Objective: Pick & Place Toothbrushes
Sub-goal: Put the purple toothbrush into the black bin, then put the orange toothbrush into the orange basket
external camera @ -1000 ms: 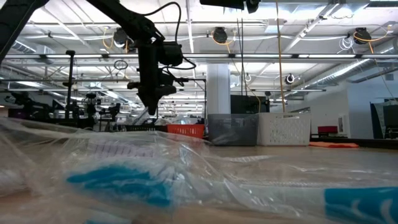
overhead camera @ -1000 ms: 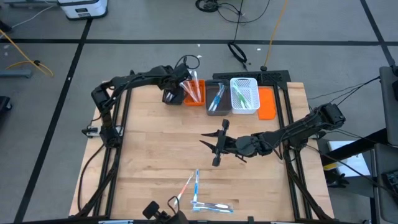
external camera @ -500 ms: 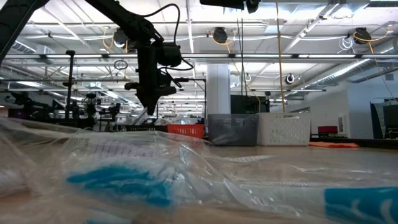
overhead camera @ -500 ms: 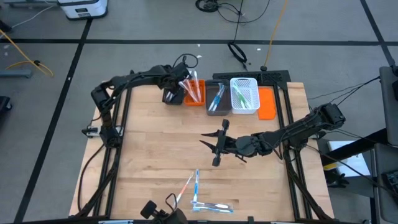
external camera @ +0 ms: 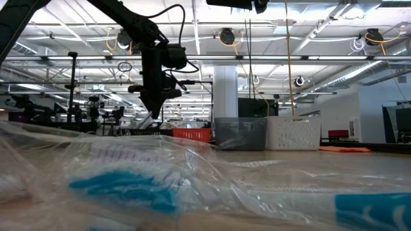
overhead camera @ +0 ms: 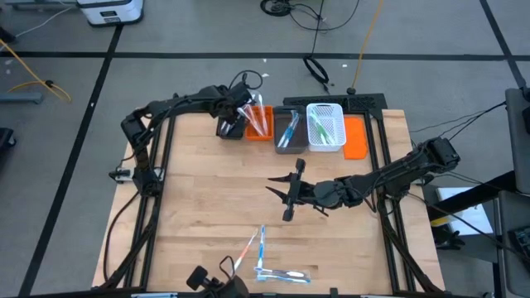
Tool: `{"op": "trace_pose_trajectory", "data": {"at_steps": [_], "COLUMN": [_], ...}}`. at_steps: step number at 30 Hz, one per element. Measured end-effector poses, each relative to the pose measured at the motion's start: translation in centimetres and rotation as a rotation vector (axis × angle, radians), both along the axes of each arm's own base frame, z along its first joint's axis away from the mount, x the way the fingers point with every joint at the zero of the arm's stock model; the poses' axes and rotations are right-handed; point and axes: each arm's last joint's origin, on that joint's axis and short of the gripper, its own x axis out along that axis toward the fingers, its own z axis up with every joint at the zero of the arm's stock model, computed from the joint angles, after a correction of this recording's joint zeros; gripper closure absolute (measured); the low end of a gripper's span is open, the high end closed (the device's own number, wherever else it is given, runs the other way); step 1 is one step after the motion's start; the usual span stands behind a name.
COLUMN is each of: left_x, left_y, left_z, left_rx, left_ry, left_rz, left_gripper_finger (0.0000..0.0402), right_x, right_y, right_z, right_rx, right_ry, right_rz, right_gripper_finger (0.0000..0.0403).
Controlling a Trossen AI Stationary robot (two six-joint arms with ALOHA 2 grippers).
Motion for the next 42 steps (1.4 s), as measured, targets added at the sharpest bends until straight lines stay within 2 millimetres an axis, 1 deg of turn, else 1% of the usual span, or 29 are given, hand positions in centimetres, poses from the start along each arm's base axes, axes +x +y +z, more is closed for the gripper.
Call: {"op": "trace_pose_trajectory", "data": {"at_steps": [3, 9, 13, 16, 20, 25, 29, 33, 37, 42], "left_x": [-0.2, -0.1, -0.1, -0.1, -0.2, -0.5, -0.2, 0.7, 2.3, 3.8], "left_y": [0.2, 0.2, 0.2, 0.2, 0.1, -0.8, -2.6, -5.1, -8.3, -13.0], "left_z": [0.0, 0.0, 0.0, 0.0, 0.0, -0.2, -0.4, -0.4, -0.4, -0.4], "left_rx": [-0.001, 0.002, 0.003, 0.004, -0.007, -0.089, -0.153, -0.182, -0.181, -0.175], "left_ry": [-0.001, -0.009, -0.011, 0.0, 0.014, 0.058, 0.121, 0.176, 0.197, 0.224], "left_rz": [0.007, 0.021, 0.022, -0.002, -0.015, -0.041, -0.086, -0.158, -0.258, -0.359], "left_gripper_finger": [0.034, 0.0273, 0.0244, 0.0233, 0.0229, 0.0229, 0.0229, 0.0229, 0.0229, 0.0229], "right_x": [0.0, 0.0, 0.0, 0.0, 0.0, 0.0, 0.0, 0.0, 0.0, -0.1], "right_y": [0.0, 0.0, 0.0, 0.0, 0.0, 0.0, 0.0, 0.0, 0.0, 0.1], "right_z": [0.0, 0.0, 0.0, 0.0, -0.1, -0.1, -0.1, -0.1, -0.1, -0.3], "right_rx": [0.0, 0.0, 0.0, 0.0, -0.002, -0.002, -0.002, -0.003, -0.003, -0.004], "right_ry": [0.0, 0.0, 0.0, 0.0, 0.006, 0.008, 0.008, 0.008, 0.008, 0.032], "right_rz": [0.0, 0.0, 0.0, 0.0, 0.0, 0.0, 0.0, 0.0, 0.001, 0.001], "right_gripper_finger": [0.0303, 0.0303, 0.0303, 0.0303, 0.0303, 0.0303, 0.0303, 0.0303, 0.0303, 0.0303]}}
